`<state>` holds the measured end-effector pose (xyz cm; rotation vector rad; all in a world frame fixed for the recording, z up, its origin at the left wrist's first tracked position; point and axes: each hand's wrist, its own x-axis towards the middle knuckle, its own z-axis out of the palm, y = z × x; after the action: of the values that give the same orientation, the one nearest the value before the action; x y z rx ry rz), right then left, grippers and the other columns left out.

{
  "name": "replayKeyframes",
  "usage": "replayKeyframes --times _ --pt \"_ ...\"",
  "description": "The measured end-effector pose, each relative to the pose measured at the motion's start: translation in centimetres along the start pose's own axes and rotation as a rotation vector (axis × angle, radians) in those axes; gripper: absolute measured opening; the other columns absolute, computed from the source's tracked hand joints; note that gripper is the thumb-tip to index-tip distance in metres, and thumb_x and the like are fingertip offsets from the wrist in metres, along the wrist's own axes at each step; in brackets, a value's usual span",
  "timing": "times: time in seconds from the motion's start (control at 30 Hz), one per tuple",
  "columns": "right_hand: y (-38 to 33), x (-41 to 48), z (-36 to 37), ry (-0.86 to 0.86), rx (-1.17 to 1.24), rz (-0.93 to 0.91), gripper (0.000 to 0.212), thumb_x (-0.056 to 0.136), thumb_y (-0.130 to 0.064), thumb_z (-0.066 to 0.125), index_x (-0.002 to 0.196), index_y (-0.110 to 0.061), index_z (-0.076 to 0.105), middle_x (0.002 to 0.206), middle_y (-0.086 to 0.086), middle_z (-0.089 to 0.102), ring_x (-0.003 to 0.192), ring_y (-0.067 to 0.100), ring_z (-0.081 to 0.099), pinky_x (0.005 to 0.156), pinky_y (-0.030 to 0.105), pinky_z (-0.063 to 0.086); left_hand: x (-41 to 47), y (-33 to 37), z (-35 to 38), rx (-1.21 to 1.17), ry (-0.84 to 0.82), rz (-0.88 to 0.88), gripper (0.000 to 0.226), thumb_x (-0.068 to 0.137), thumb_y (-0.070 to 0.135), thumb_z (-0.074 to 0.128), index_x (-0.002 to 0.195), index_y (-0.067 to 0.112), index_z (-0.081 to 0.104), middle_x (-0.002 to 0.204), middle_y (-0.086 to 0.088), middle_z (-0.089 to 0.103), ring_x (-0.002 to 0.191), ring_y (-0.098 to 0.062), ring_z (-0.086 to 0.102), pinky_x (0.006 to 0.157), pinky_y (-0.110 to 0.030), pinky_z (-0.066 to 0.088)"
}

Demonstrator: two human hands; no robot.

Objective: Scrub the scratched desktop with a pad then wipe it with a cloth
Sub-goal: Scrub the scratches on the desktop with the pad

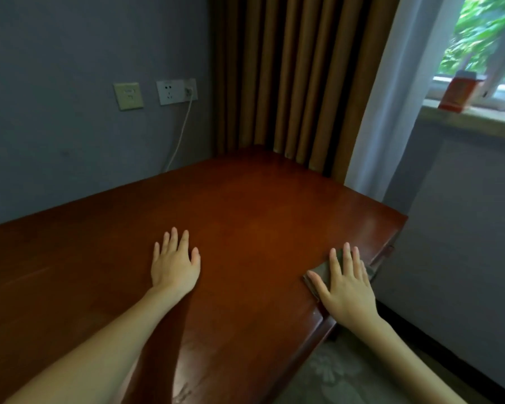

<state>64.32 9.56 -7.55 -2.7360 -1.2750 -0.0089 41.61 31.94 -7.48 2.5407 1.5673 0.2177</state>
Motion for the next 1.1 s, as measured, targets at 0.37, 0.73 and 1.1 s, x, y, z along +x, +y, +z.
replayKeyframes --times 0.37,0.73,1.1 --pt "-16.7 16.6 1.7 -0.089 0.029 -0.275 0.091 0.086 -0.074 0.009 0.153 -0.014 -0.002 0.158 0.015 -0.013 0.145 0.031 -0.014 0.116 0.039 -0.007 6.0 -4.8 -0.8 -0.009 -0.001 0.012 0.075 0.095 0.063 0.017 0.153 0.020 -0.001 0.160 -0.005 -0.006 0.148 -0.018 -0.007 0.120 -0.034 -0.003" --pt "-30.7 35.1 4.3 -0.107 0.040 -0.233 0.091 0.088 -0.074 0.014 0.152 -0.012 -0.001 0.158 0.017 -0.012 0.146 0.033 -0.013 0.118 0.043 -0.004 14.2 -11.1 -0.8 -0.012 0.104 -0.101 0.068 0.094 0.064 0.014 0.153 0.032 0.002 0.160 0.000 -0.008 0.147 -0.015 -0.010 0.120 -0.037 -0.004" --pt "-35.8 39.8 4.5 -0.141 0.032 -0.165 0.082 0.095 -0.064 0.015 0.152 -0.006 0.001 0.159 0.017 -0.008 0.146 0.034 -0.011 0.119 0.043 -0.003 13.7 -10.9 -0.6 -0.003 0.133 -0.114 0.067 0.093 0.065 0.014 0.152 0.035 0.001 0.160 0.004 -0.011 0.146 -0.011 -0.013 0.120 -0.035 -0.006"
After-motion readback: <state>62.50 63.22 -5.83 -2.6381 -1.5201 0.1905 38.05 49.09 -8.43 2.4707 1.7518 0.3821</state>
